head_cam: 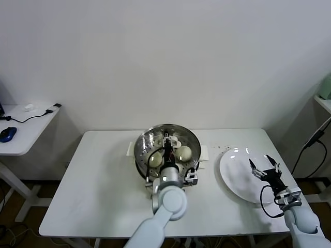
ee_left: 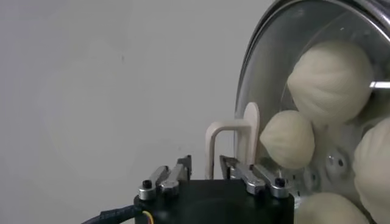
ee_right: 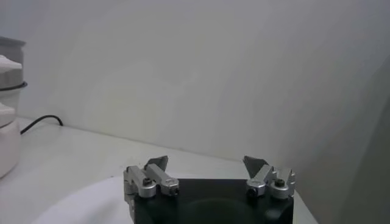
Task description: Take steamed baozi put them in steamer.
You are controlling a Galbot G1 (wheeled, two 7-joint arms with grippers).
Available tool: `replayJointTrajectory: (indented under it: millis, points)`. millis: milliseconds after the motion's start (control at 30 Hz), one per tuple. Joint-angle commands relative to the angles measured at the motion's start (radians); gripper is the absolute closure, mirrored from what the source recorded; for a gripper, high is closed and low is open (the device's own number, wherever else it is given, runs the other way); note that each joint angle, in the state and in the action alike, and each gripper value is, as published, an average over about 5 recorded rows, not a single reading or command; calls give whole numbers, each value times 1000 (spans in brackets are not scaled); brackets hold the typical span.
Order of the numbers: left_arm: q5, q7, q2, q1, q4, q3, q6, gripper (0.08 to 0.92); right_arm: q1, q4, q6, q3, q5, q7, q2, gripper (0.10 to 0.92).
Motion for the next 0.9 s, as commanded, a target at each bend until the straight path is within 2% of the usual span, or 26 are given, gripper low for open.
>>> replayJointTrajectory:
  millis: [33, 400, 533, 633, 733, 900]
  points:
    - [-24, 52, 60, 9, -110, 12, 45, 560, 0, -1, 0, 2, -2, -2, 1, 203]
    - [-113, 60, 165, 103, -347, 8, 49, 243, 2, -5, -1, 5, -6, -5, 1, 203]
    - [-195, 40, 216, 161, -437, -17, 45, 184, 1, -6, -1, 7, -8, -5, 3, 203]
    - [-293, -9, 272, 212, -500, -46, 29, 178, 2, -7, -4, 10, -14, -3, 4, 203]
    - [-397, -104, 323, 255, -540, -98, -20, 177, 2, -1, -17, 13, -24, 3, 5, 203]
    - [-689, -282, 399, 325, -552, -264, -155, 177, -17, 45, -68, 17, -47, 16, 2, 203]
